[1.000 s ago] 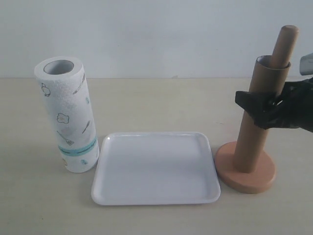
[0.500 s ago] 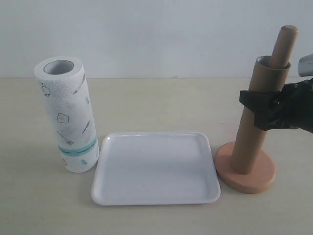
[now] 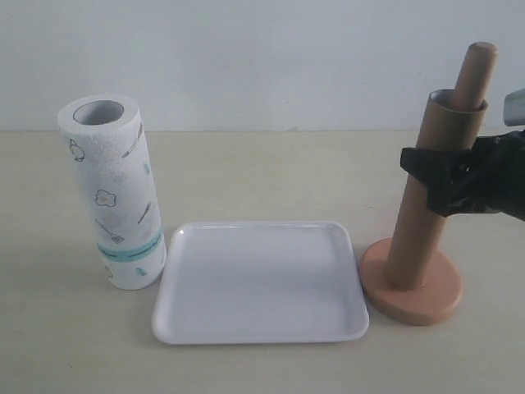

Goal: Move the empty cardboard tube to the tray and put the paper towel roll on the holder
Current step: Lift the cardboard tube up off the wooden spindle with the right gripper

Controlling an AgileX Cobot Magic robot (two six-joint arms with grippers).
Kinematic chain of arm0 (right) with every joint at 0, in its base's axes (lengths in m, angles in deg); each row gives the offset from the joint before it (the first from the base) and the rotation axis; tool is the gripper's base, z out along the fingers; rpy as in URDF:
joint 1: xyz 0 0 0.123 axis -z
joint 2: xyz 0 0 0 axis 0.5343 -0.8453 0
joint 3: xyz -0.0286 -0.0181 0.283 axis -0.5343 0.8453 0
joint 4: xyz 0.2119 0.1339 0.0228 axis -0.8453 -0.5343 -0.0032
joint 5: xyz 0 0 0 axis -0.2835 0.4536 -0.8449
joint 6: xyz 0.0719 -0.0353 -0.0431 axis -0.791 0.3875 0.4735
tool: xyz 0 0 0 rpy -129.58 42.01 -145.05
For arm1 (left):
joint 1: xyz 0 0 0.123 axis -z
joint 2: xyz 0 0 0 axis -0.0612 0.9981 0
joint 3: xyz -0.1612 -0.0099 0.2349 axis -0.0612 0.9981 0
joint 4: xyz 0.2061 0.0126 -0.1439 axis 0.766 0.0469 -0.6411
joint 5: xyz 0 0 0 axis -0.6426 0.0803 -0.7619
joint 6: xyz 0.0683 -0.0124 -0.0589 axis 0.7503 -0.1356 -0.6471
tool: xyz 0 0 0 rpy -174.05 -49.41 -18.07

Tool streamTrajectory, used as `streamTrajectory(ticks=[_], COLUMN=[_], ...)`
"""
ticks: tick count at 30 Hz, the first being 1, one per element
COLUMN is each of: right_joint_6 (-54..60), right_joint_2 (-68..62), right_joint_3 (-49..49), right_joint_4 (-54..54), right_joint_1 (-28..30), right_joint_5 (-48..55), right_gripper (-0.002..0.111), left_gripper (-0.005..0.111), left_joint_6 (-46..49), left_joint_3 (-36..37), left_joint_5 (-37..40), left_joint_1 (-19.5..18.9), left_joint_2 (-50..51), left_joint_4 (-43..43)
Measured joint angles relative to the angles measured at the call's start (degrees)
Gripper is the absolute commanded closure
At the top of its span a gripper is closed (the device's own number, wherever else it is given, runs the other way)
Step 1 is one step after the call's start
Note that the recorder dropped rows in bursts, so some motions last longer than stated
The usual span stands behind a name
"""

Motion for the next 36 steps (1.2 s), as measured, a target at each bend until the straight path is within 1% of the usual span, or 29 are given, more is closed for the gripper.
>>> streamTrajectory(ticks=[4, 7, 9, 12, 13, 15, 21, 24, 26, 28, 32, 36], right_joint_6=[0.00, -0.12, -0.26, -0.87, -2.13, -3.55, -9.44, -14.00, -16.93, -22.99, -38.64, -46.36], right_joint_2=[0.00, 1.56, 3.77, 7.84, 10.92, 13.59, 20.55, 23.14, 23.93, 24.05, 24.05, 24.13], right_joint_3=[0.00, -0.28, -0.84, -2.03, -3.16, -4.42, -10.87, -17.35, -23.61, -31.00, -42.25, -47.27], right_joint_4=[-0.49, -0.49, -0.49, -0.49, -0.49, -0.49, 0.18, 1.00, 3.14, 9.04, 23.11, 31.85], right_joint_1=[0.09, 0.09, 0.09, 0.09, 0.09, 0.09, 0.09, 0.09, 0.09, 0.09, 0.09, 0.09], right_joint_5=[-4.08, -4.38, -2.28, 3.29, 7.40, 9.91, 12.93, 13.34, 13.66, 14.21, 13.44, 6.81], right_gripper=[0.108, 0.108, 0.108, 0.108, 0.108, 0.108, 0.108, 0.108, 0.108, 0.108, 0.108, 0.109], left_gripper=[0.102, 0.102, 0.102, 0.102, 0.102, 0.102, 0.102, 0.102, 0.102, 0.102, 0.102, 0.102], left_joint_6=[0.00, 0.00, 0.00, 0.00, 0.00, 0.00, 0.00, 0.00, 0.00, 0.00, 0.00, 0.00], left_joint_3=[0.00, 0.00, 0.00, 0.00, 0.00, 0.00, 0.00, 0.00, 0.00, 0.00, 0.00, 0.00], left_joint_5=[0.00, 0.00, 0.00, 0.00, 0.00, 0.00, 0.00, 0.00, 0.00, 0.00, 0.00, 0.00], left_joint_1=[0.00, 0.00, 0.00, 0.00, 0.00, 0.00, 0.00, 0.00, 0.00, 0.00, 0.00, 0.00], left_joint_2=[0.00, 0.00, 0.00, 0.00, 0.00, 0.00, 0.00, 0.00, 0.00, 0.00, 0.00, 0.00], left_joint_4=[0.00, 0.00, 0.00, 0.00, 0.00, 0.00, 0.00, 0.00, 0.00, 0.00, 0.00, 0.00])
